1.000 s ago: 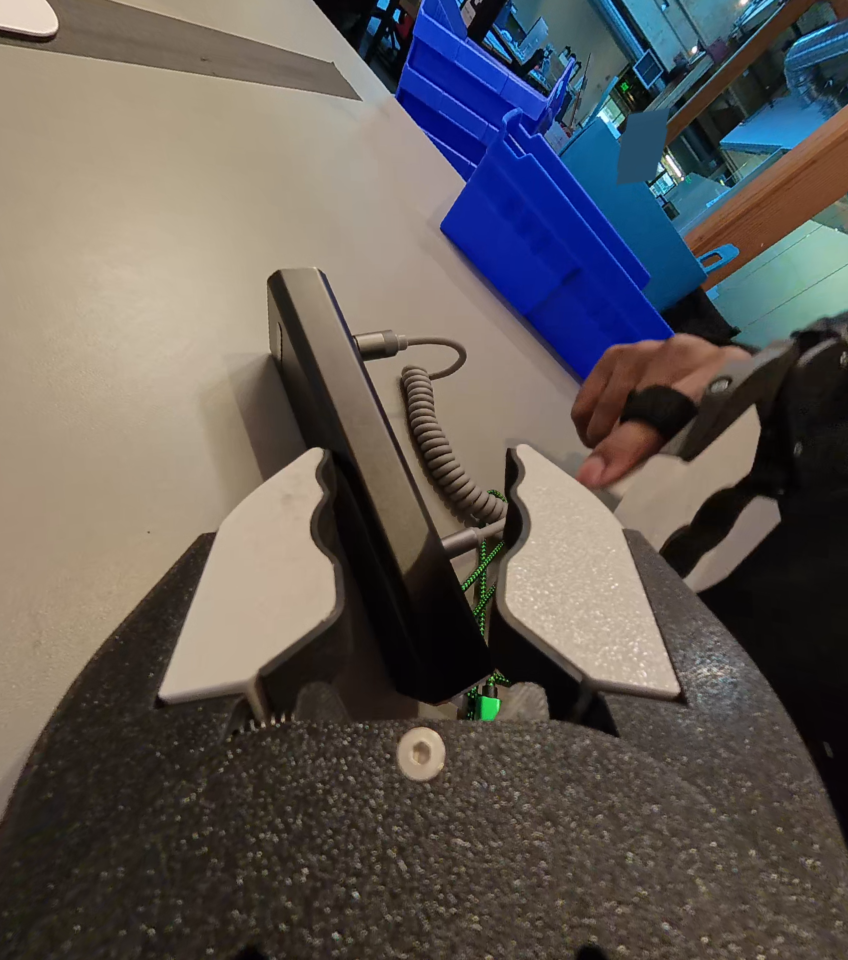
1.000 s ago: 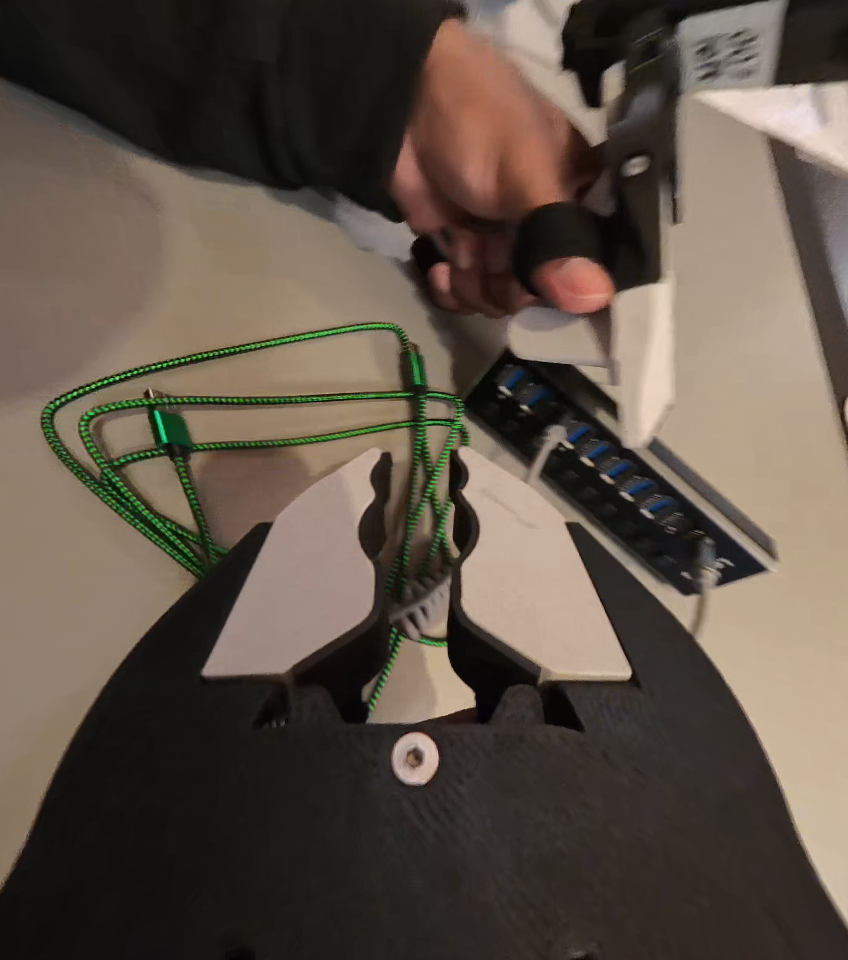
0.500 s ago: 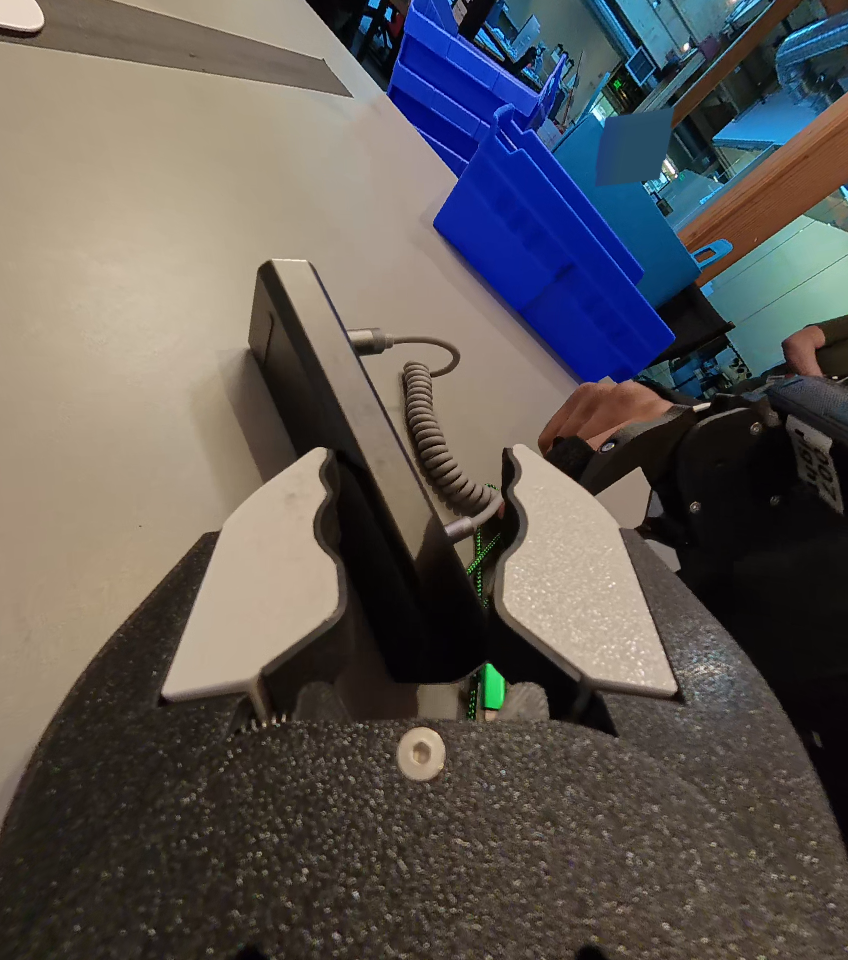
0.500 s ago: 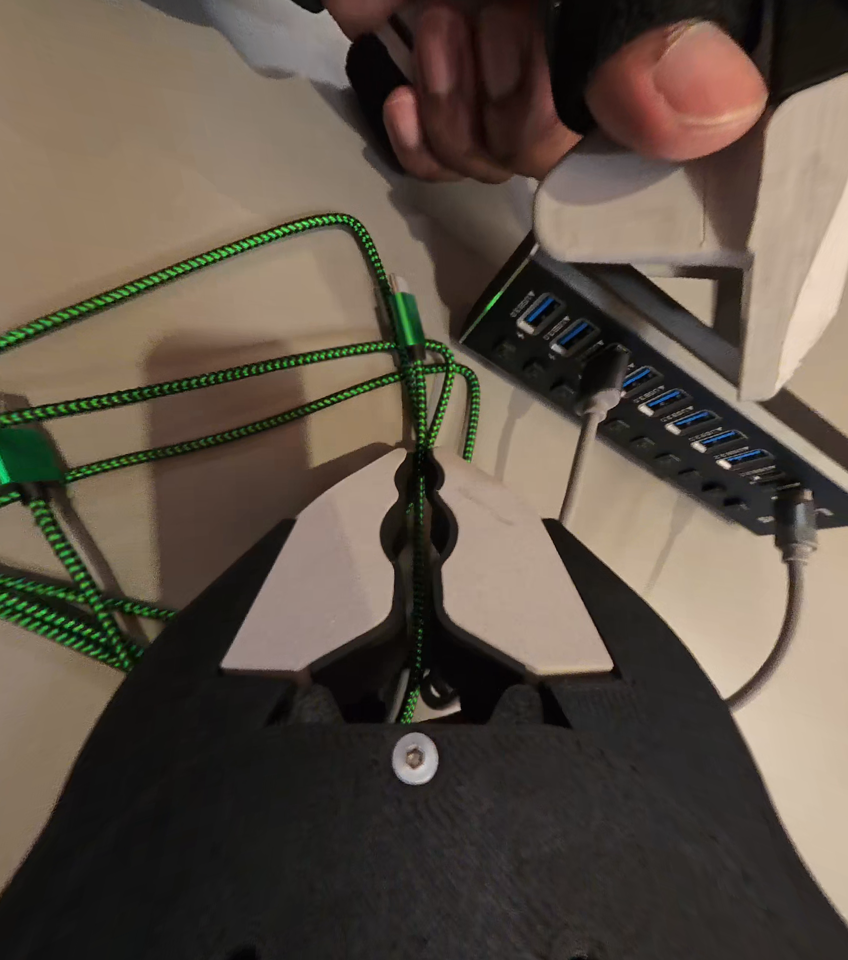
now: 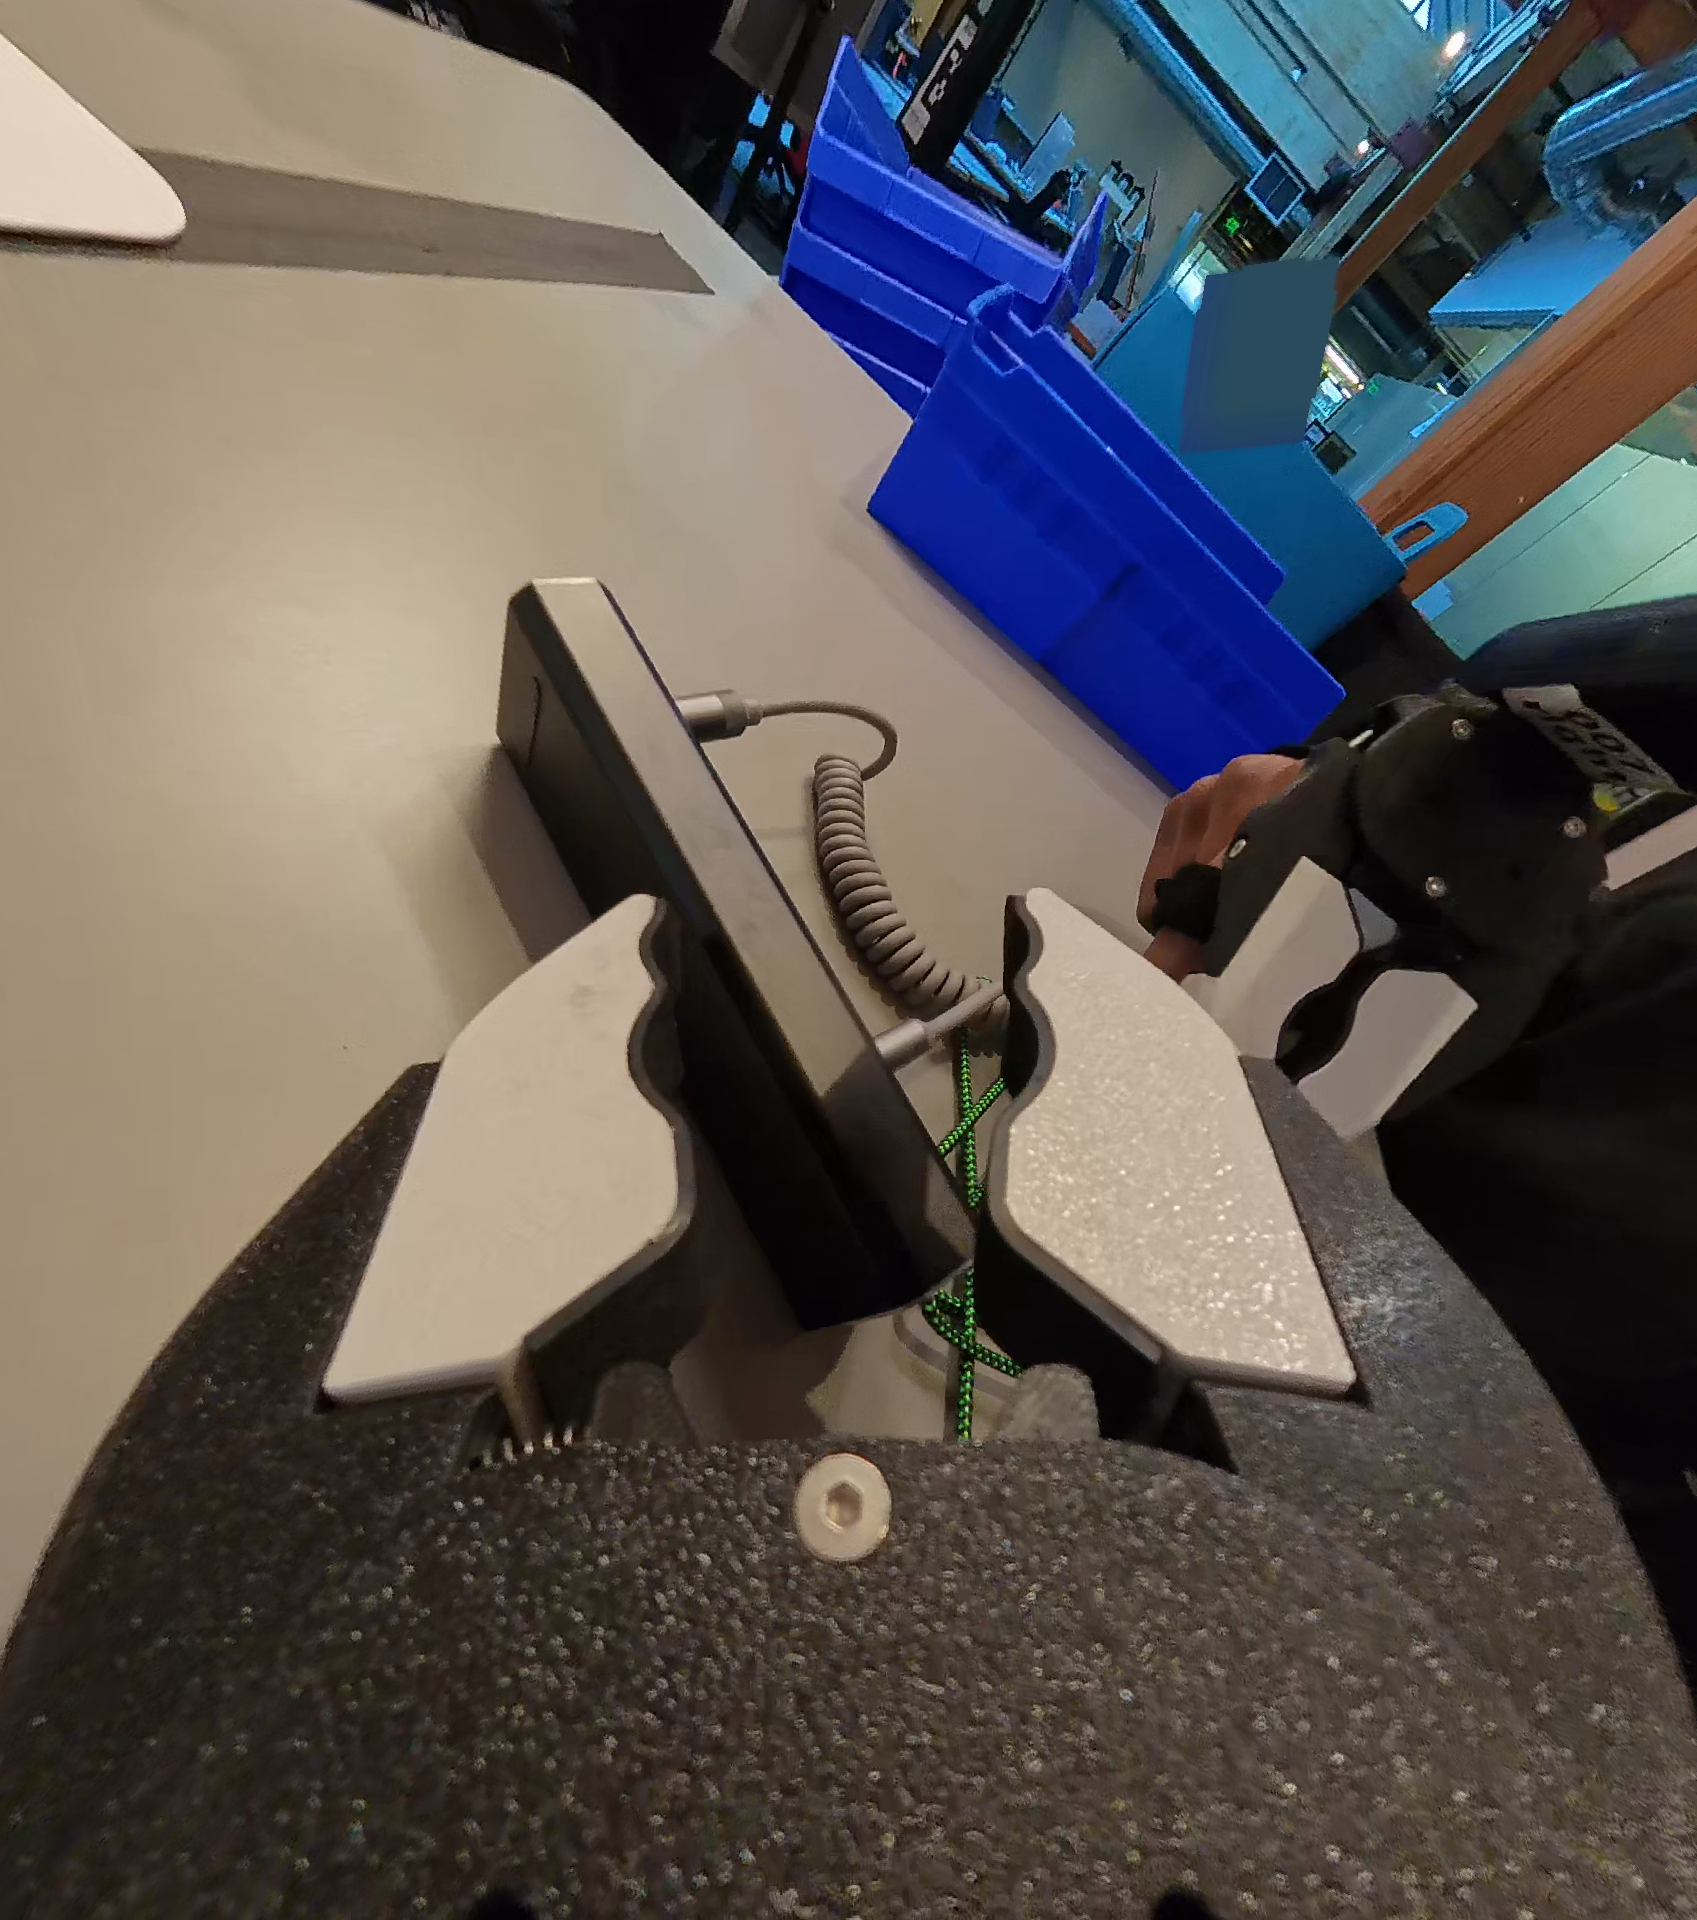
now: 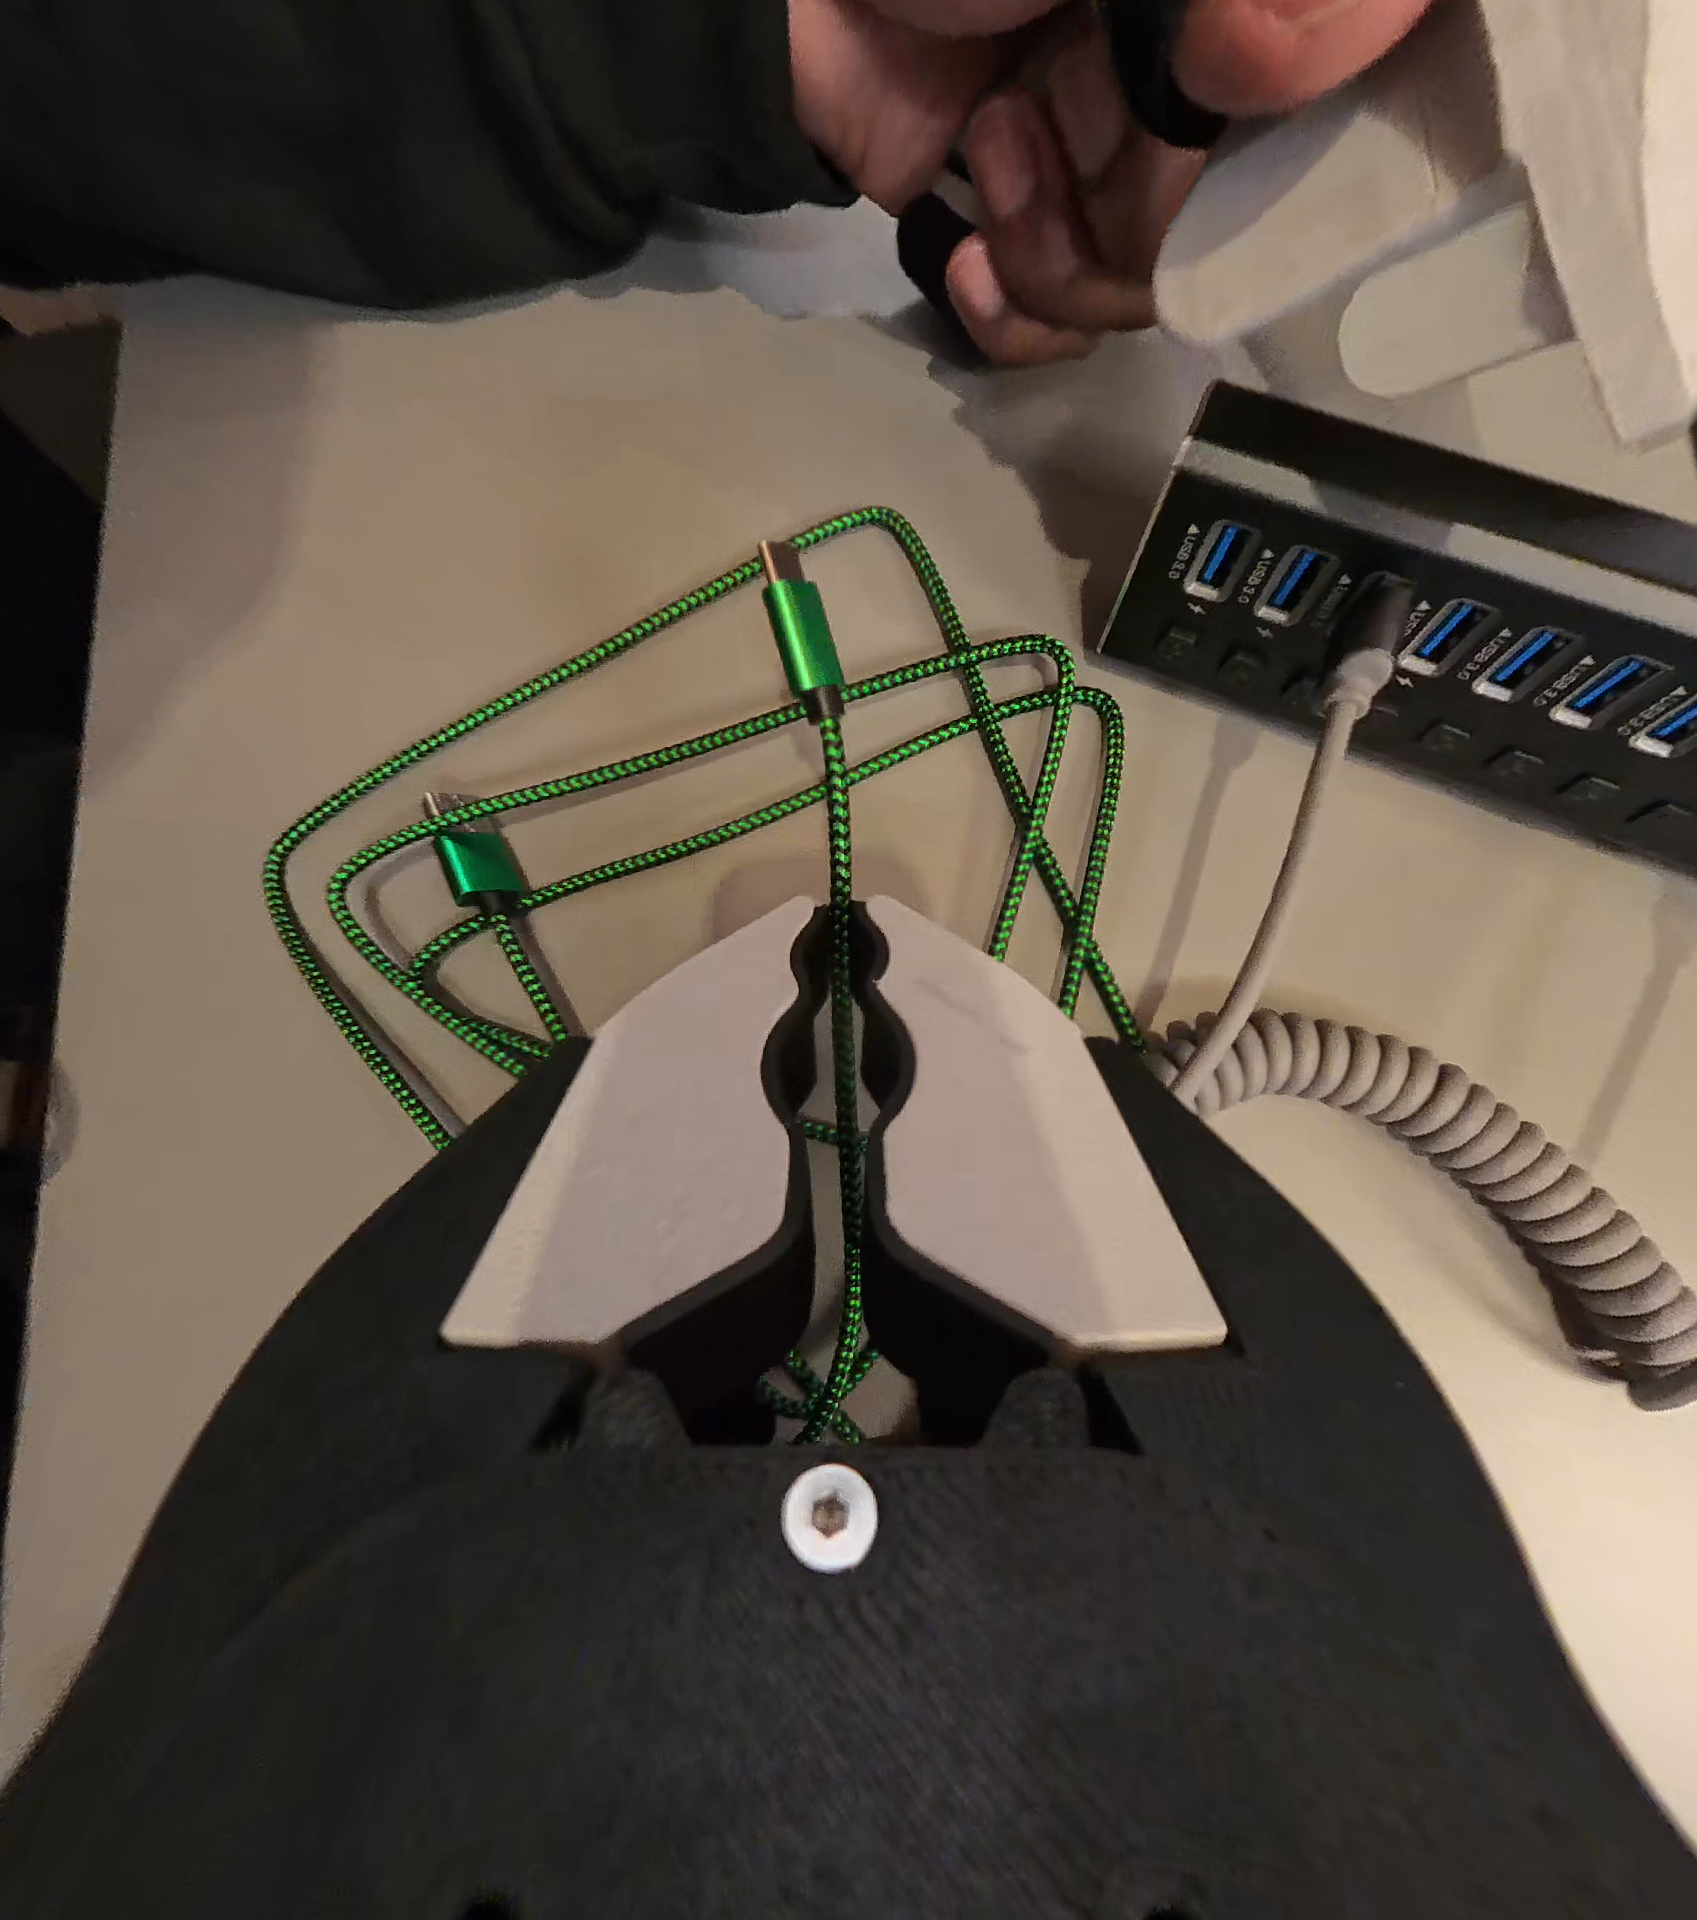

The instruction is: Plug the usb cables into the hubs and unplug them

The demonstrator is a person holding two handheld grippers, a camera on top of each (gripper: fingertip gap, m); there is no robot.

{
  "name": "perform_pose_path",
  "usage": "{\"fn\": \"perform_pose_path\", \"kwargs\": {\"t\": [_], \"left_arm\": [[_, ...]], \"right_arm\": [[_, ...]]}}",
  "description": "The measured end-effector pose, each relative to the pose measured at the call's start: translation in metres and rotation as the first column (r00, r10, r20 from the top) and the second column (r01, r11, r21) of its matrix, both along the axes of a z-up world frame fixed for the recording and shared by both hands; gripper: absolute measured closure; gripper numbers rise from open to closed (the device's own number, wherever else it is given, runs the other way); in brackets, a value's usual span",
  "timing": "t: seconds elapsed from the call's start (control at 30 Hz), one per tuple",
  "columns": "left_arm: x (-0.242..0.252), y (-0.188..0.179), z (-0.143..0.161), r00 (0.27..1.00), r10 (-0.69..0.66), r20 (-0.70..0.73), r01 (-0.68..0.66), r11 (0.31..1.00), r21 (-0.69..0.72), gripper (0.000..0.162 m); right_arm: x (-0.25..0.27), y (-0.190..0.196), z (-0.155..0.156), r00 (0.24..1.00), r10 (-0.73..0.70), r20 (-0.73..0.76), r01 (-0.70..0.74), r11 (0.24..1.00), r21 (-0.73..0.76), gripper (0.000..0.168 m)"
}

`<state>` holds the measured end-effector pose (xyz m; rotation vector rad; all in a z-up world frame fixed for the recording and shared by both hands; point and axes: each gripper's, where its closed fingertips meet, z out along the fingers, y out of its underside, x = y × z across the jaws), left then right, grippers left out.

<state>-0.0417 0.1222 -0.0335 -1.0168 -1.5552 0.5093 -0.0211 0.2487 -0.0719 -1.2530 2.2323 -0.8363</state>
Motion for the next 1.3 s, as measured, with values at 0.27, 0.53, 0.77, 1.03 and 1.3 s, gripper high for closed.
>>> {"fn": "perform_pose_path", "kwargs": {"t": [0.27, 0.53, 0.77, 1.03, 1.3], "left_arm": [[0.038, 0.037, 0.054, 0.944, -0.288, -0.16, 0.192, 0.876, -0.443, 0.1], [0.038, 0.103, 0.032, 0.844, -0.536, -0.008, 0.372, 0.597, -0.711, 0.112], [0.027, 0.106, 0.016, 0.86, -0.506, 0.064, 0.342, 0.481, -0.807, 0.134], [0.02, 0.098, 0.0, 0.874, -0.468, 0.133, 0.389, 0.509, -0.768, 0.156], [0.013, 0.081, 0.009, 0.912, -0.409, 0.027, 0.364, 0.778, -0.513, 0.157]], "right_arm": [[-0.017, -0.005, 0.013, 0.989, -0.069, 0.131, 0.065, 0.997, 0.034, 0.166], [-0.02, -0.008, 0.017, 0.976, -0.101, 0.195, 0.088, 0.993, 0.076, 0.166], [-0.016, -0.006, 0.016, 0.969, -0.094, 0.229, 0.071, 0.992, 0.108, 0.166], [-0.019, -0.01, 0.012, 0.968, -0.102, 0.227, 0.08, 0.991, 0.104, 0.166], [-0.027, -0.036, 0.031, 0.97, -0.087, 0.226, 0.142, 0.96, -0.241, 0.14]]}}
